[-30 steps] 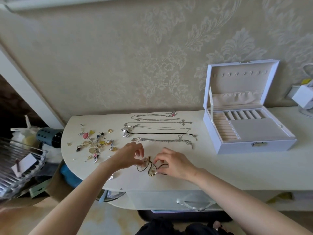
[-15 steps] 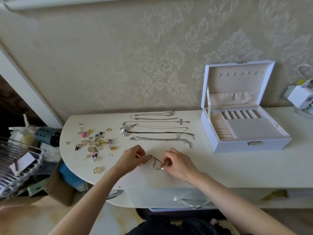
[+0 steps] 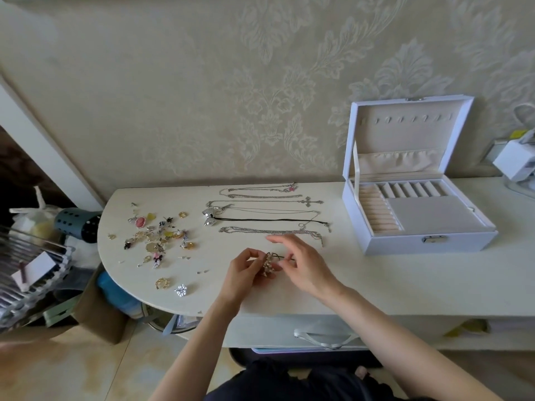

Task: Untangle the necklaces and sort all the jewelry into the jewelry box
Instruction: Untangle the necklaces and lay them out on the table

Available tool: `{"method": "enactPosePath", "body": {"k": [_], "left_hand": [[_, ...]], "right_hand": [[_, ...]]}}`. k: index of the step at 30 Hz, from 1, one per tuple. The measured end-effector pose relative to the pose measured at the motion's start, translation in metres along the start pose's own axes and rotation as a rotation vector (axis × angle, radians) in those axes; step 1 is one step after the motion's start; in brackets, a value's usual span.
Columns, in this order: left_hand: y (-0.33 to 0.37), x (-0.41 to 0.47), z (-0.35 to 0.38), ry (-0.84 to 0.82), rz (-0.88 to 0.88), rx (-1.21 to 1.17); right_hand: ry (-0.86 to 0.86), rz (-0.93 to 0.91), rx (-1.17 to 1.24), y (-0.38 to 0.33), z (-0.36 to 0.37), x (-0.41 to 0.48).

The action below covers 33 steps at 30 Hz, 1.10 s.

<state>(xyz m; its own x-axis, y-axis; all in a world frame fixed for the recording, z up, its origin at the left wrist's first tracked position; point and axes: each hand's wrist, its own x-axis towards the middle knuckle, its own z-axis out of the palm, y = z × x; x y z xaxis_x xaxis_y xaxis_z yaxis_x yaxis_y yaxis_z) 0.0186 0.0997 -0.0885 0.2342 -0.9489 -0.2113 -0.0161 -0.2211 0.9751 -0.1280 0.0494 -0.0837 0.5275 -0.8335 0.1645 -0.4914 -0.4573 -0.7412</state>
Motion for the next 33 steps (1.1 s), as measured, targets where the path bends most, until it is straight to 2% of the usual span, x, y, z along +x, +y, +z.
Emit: {"method": "enactPosePath", "body": {"k": [2,9,14,20,25,33], "left_hand": [[-0.003,-0.001,0.001,0.012,0.025,0.085],[-0.006,0.000,-0.008,-0.055,0.063,0.019],[-0.005,-0.002,-0.007,-0.023,0.097,0.002],[-0.011,-0.003,-0.009,-0.081,0.119,-0.069],[-0.012,-0.003,-0.010,-0.091,0.152,-0.072],[-0.008,-0.006,-0.004,-0.171,0.138,-0.039]], "right_hand": [[-0.066,-0.034,0.049,-0.002,0.007,0.004],[0.087,-0.016,0.120,0.004,0.010,-0.003],[0.114,0.040,0.116,0.002,0.009,-0.003],[0.027,0.181,0.093,0.003,0.013,-0.003],[0.044,0.194,0.026,0.001,0.013,-0.002],[0.115,0.199,0.121,-0.002,0.014,-0.002]]}}
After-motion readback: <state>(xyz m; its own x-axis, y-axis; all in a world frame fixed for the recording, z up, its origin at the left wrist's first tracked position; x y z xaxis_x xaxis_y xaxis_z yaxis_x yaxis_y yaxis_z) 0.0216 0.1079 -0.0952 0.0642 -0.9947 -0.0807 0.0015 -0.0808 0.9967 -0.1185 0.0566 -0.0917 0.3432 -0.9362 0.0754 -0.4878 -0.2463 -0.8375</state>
